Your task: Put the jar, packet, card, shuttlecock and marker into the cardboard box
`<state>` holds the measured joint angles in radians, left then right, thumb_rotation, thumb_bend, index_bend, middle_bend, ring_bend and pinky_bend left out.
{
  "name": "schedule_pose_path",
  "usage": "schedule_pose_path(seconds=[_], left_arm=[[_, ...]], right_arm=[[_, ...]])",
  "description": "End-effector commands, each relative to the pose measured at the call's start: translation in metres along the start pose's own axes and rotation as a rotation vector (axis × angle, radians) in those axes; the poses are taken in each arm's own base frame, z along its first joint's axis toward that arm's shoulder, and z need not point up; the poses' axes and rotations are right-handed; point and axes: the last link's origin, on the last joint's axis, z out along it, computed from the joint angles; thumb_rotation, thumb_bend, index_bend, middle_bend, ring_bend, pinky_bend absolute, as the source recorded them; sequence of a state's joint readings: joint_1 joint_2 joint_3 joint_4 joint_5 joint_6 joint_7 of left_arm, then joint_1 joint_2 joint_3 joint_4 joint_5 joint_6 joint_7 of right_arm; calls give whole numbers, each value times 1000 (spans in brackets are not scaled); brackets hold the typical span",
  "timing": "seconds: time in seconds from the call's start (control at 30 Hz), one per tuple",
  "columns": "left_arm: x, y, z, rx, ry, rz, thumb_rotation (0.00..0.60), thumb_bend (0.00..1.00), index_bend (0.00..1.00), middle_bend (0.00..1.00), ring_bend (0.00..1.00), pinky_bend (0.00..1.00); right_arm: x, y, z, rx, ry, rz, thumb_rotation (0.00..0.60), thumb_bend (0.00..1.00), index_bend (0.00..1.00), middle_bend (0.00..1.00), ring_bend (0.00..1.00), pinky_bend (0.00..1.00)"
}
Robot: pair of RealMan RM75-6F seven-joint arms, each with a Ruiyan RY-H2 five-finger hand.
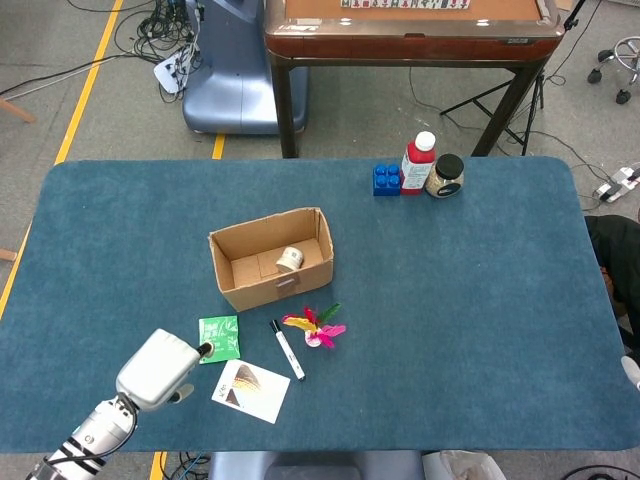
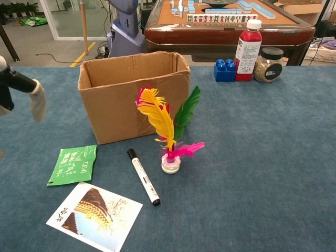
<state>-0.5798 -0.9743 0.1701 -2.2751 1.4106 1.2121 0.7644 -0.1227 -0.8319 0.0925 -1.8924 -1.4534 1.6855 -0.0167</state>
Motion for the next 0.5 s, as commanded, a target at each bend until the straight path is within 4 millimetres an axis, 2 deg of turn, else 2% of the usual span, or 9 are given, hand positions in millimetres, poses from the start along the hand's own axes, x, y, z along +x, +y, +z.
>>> schedule_pose_path(seconds=[0.03, 0.27, 0.5], left_arm=[[-23, 8, 5, -56, -7, 46, 600, 135, 361, 903, 917, 1000], [-42, 13, 21, -119, 12, 62, 600, 135, 316, 903, 916, 1000], [-62, 6, 40, -102, -21, 5, 600, 135, 304, 903, 916, 1000]], right_arm=[[0, 0, 0, 0, -2, -1, 600, 191, 257, 351, 262, 392], [0, 0, 0, -4, 0, 0, 600, 191, 257, 351, 262, 392], [0, 1, 1, -4, -2, 0, 600, 191, 257, 351, 262, 392]])
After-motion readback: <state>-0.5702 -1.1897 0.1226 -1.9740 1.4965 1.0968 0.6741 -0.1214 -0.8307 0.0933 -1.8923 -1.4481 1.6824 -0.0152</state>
